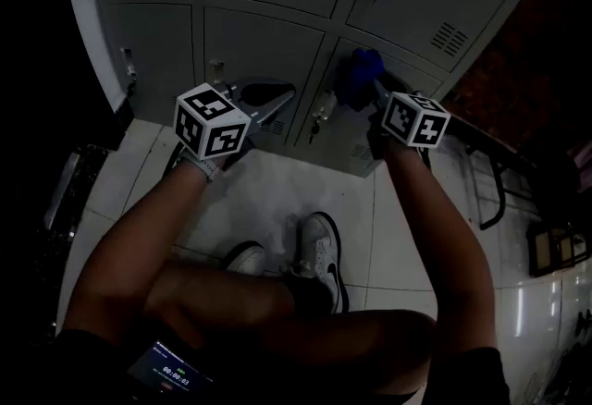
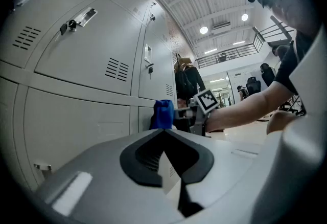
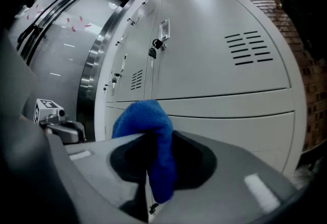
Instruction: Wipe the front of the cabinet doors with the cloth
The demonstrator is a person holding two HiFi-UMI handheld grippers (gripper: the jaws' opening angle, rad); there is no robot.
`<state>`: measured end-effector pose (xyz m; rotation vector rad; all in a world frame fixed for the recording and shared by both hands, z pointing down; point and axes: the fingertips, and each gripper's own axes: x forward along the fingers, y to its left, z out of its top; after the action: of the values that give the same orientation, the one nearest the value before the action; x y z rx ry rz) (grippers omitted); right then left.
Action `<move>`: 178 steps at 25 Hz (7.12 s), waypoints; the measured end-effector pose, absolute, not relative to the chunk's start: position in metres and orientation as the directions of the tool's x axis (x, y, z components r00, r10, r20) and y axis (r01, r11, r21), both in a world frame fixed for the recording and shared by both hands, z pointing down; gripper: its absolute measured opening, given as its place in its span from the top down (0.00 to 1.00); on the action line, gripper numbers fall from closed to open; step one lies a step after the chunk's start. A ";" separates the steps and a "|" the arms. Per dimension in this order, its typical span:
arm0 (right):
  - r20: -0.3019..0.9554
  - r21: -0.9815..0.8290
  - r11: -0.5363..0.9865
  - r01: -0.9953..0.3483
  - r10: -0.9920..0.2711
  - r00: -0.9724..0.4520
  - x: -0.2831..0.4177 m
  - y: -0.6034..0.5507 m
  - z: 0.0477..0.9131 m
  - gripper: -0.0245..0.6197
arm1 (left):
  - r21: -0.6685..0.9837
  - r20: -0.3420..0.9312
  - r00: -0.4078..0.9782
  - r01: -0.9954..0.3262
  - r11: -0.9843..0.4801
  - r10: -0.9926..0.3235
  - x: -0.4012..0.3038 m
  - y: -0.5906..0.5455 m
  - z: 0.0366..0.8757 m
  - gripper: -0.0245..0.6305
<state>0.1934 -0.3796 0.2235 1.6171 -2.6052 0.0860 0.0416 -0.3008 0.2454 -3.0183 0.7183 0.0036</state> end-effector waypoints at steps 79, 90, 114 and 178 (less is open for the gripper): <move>0.126 0.004 0.150 -0.989 -0.981 -0.148 0.255 -0.391 0.292 0.84 | -0.023 0.021 0.907 -0.419 -0.907 -0.420 0.043 -0.277 0.269 0.96; 0.143 -0.034 0.032 -0.999 -0.989 -0.037 0.327 -0.375 0.296 0.84 | -0.022 0.019 0.907 -0.420 -0.907 -0.421 0.044 -0.277 0.267 0.96; 0.194 0.095 0.200 -0.975 -0.965 -0.179 0.189 -0.384 0.346 0.84 | -0.020 -0.025 0.906 -0.424 -0.906 -0.423 0.023 -0.273 0.253 0.96; 0.244 0.012 0.214 -0.977 -0.948 -0.204 0.197 -0.405 0.450 0.84 | 0.011 0.017 0.898 -0.439 -0.898 -0.439 0.023 -0.295 0.291 0.96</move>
<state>0.1972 -0.4047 0.4495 1.8420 -2.2850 0.2143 0.0231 -0.2948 0.2913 -3.0753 0.7111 -0.0218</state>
